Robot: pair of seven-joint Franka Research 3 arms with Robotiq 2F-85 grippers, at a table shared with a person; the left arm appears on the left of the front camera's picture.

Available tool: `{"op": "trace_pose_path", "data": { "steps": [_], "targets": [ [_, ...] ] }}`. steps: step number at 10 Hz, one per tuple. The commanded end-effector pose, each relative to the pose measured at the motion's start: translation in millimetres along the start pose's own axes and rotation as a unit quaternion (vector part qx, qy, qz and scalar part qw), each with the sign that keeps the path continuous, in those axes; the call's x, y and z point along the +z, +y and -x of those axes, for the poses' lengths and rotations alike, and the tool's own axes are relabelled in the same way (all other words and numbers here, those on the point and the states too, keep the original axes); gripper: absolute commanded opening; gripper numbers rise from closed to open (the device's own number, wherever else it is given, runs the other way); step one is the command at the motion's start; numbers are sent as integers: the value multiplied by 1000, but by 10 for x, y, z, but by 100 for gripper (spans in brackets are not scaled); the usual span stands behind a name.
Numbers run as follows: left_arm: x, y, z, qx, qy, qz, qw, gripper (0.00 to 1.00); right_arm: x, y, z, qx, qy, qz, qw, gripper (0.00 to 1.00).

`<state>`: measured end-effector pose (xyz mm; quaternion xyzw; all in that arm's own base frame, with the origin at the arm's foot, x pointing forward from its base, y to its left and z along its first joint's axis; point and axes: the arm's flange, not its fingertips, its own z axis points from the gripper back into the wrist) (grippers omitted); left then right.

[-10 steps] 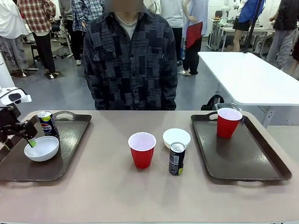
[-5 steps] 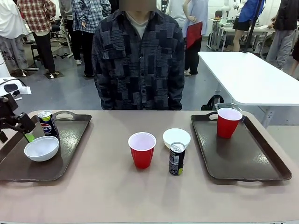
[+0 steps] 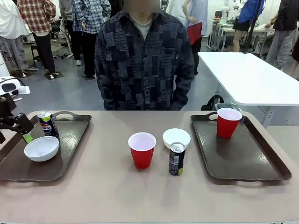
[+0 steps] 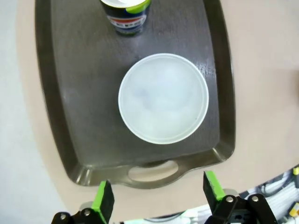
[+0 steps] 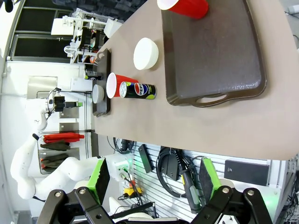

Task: Prepare tableware on both trays.
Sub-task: Pick up a Picnic Bowl from the table and place it on a Handle tray.

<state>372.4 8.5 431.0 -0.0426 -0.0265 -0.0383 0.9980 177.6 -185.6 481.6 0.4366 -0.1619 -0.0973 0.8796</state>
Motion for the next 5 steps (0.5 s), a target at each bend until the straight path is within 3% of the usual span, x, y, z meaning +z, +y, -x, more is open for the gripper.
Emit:
{"op": "trace_pose_path", "data": {
  "steps": [1,2,5],
  "targets": [
    [102,4,21,-35,-21,109,993,100,3,2,-8,8,-4,-13,1000,100],
    [194,157,29,-46,-15,228,972,100,3,2,-8,8,-4,-13,1000,100],
    [375,494,235,-52,-17,430,901,100,3,2,-8,8,-4,-13,1000,100]
  ]
}}
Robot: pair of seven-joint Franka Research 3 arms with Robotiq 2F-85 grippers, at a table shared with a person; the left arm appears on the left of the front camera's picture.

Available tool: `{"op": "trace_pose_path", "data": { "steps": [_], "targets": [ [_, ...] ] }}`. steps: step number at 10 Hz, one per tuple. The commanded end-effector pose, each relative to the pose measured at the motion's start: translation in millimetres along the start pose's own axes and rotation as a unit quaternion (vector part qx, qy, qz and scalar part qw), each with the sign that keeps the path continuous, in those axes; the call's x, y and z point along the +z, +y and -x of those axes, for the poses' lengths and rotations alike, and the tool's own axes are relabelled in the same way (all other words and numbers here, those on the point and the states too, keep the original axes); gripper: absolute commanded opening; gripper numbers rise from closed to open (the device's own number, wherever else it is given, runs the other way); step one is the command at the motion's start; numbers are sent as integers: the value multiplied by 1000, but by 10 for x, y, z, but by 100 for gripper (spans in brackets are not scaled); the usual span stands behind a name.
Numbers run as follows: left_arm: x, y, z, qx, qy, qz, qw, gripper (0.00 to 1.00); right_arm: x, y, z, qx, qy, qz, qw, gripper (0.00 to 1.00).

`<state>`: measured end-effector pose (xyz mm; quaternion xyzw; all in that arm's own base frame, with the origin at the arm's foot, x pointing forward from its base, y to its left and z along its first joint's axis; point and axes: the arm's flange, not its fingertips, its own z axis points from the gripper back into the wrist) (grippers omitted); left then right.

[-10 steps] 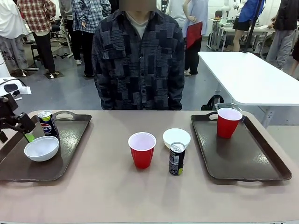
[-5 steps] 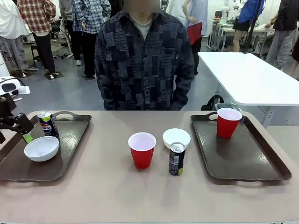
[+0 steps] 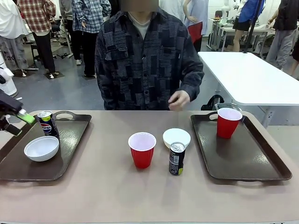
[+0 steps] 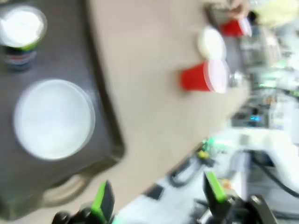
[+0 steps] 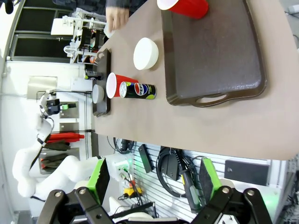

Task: Prepare tableware on both trays.
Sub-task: Pick up a Picnic Bowl from the table and place it on a Handle tray.

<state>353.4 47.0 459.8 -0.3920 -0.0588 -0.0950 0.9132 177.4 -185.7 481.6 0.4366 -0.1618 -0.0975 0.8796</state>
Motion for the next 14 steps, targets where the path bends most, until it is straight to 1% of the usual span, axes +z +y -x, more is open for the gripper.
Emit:
{"op": "trace_pose_path", "data": {
  "steps": [1,2,3,4,6,8,10,12,14],
  "targets": [
    [224,84,170,9,8,133,991,100,1,2,-9,8,-4,-13,1000,100],
    [295,113,209,13,-2,150,989,100,0,0,0,0,0,0,1000,100],
    [352,154,277,22,-22,168,985,100,65,215,77,7,-2,26,1000,100],
    [422,223,307,26,-21,185,982,100,51,483,122,17,-12,58,998,100],
    [669,415,399,40,-55,193,979,100,-145,964,120,38,-7,128,991,100],
    [874,498,478,55,-84,172,980,100,-531,1377,74,50,24,162,985,100],
    [1004,563,564,67,-114,154,979,100,-965,1627,-9,67,46,178,981,100],
    [1182,673,518,78,-126,123,981,100,-1493,1735,-138,81,59,211,972,100],
    [1219,705,461,81,-108,80,988,100,-1844,1743,-194,97,66,229,966,100]
  ]
}}
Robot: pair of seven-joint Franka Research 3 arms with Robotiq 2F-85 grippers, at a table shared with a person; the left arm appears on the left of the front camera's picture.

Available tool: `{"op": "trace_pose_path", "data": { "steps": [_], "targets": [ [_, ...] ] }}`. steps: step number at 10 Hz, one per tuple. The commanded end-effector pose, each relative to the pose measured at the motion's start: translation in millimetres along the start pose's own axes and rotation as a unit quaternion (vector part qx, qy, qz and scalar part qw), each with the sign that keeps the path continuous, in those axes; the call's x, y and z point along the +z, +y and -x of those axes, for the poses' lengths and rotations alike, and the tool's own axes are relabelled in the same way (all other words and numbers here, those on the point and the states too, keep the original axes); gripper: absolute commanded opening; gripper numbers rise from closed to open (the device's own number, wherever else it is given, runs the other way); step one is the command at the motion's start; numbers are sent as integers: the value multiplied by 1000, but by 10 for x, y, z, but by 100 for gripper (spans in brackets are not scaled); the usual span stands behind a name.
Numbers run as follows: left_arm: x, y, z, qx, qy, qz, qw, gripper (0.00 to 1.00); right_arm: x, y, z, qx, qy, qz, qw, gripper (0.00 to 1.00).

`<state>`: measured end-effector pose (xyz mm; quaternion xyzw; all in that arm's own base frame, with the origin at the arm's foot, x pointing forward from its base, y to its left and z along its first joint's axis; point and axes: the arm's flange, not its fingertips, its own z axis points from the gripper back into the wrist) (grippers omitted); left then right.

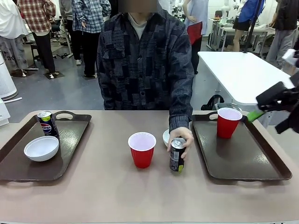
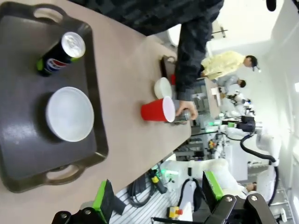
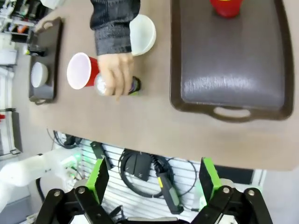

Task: Prepare tableware on both trays.
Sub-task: Pick up a Picnic Bowl from the table and place it on a Handle tray.

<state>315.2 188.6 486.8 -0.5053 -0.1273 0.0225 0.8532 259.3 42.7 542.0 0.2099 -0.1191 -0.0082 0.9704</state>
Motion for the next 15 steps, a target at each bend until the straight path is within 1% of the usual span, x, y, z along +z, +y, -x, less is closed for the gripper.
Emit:
{"op": "trace_pose_path", "data": {
  "steps": [1,2,3,4,6,7,8,9,11,12,13,15],
  "targets": [
    [-50,30,-55,-12,22,-55,998,100,-339,-20,-121,3,-10,4,1000,100],
    [0,0,0,0,0,0,1000,100,-418,-6,-163,23,-13,-18,999,100],
    [0,0,0,0,0,0,1000,100,-292,-68,-35,33,10,-85,996,100],
    [0,0,0,0,0,0,1000,100,-228,72,-206,16,-6,2,1000,100],
    [0,0,0,0,0,0,1000,100,-228,72,-206,16,-6,2,1000,100],
    [0,0,0,0,0,0,1000,100,-230,57,-229,25,0,-19,1000,100],
    [0,0,0,0,0,0,1000,100,-310,116,-301,46,9,-7,999,100],
    [0,0,0,0,0,0,1000,100,-446,228,-411,61,20,11,998,100],
    [0,0,0,0,0,0,1000,100,-843,497,-662,89,54,40,994,100],
    [0,0,0,0,0,0,1000,100,-1065,588,-721,100,69,59,991,100],
    [0,0,0,0,0,0,1000,100,-1309,624,-819,110,72,84,988,100],
    [0,0,0,0,0,0,1000,100,-1657,645,-918,119,71,118,983,100]
  ]
}}
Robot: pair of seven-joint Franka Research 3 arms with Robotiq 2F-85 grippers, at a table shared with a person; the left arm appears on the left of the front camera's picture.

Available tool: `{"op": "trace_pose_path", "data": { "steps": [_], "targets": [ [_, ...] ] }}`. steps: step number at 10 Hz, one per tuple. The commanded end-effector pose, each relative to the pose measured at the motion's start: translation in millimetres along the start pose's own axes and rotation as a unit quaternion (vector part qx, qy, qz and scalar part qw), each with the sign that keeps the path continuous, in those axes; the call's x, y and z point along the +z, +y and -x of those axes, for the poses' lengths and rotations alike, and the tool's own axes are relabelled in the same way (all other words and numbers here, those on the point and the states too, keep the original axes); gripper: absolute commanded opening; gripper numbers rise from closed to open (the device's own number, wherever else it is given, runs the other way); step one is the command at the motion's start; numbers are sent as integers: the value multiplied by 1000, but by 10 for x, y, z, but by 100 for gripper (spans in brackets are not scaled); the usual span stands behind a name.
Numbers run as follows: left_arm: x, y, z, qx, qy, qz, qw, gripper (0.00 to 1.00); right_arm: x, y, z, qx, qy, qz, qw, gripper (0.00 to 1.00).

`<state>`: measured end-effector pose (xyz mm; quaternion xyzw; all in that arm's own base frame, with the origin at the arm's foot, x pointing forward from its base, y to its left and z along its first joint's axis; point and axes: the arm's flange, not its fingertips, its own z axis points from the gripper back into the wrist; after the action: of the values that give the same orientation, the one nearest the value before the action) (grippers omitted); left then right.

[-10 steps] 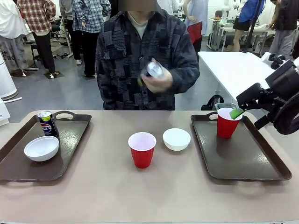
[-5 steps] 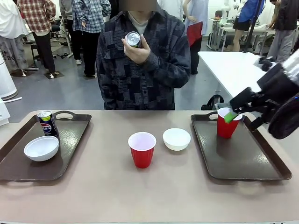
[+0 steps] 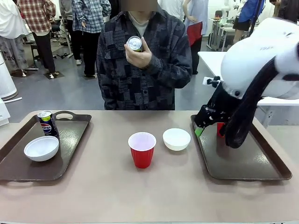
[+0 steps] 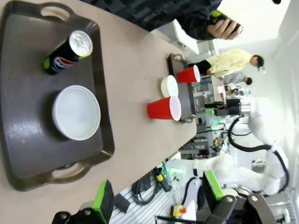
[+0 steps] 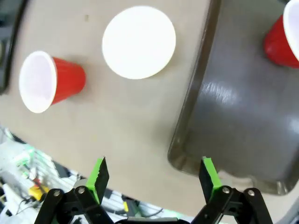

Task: Prepare tableware on both trays.
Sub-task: Pick up a Picnic Bowl from the table and place it on a Handle tray.

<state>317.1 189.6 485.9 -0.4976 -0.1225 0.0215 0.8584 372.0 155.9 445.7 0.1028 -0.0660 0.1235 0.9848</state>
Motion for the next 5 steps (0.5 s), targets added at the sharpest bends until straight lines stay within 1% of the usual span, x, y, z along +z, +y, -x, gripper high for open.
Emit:
{"op": "trace_pose_path", "data": {
  "steps": [1,2,3,4,5],
  "targets": [
    [1,-15,18,-1,-5,9,1000,100,-163,27,-194,-10,-7,47,999,100],
    [1,-15,18,-1,-5,9,1000,100,-232,4,-200,-3,-14,47,999,100],
    [1,-15,18,-1,-5,9,1000,100,-208,12,-125,-2,-28,28,999,100],
    [1,-15,18,-1,-5,9,1000,100,9,61,261,-8,-34,12,999,100],
    [1,-15,18,-1,-5,9,1000,100,350,111,833,3,-30,1,1000,100]
  ]
}}
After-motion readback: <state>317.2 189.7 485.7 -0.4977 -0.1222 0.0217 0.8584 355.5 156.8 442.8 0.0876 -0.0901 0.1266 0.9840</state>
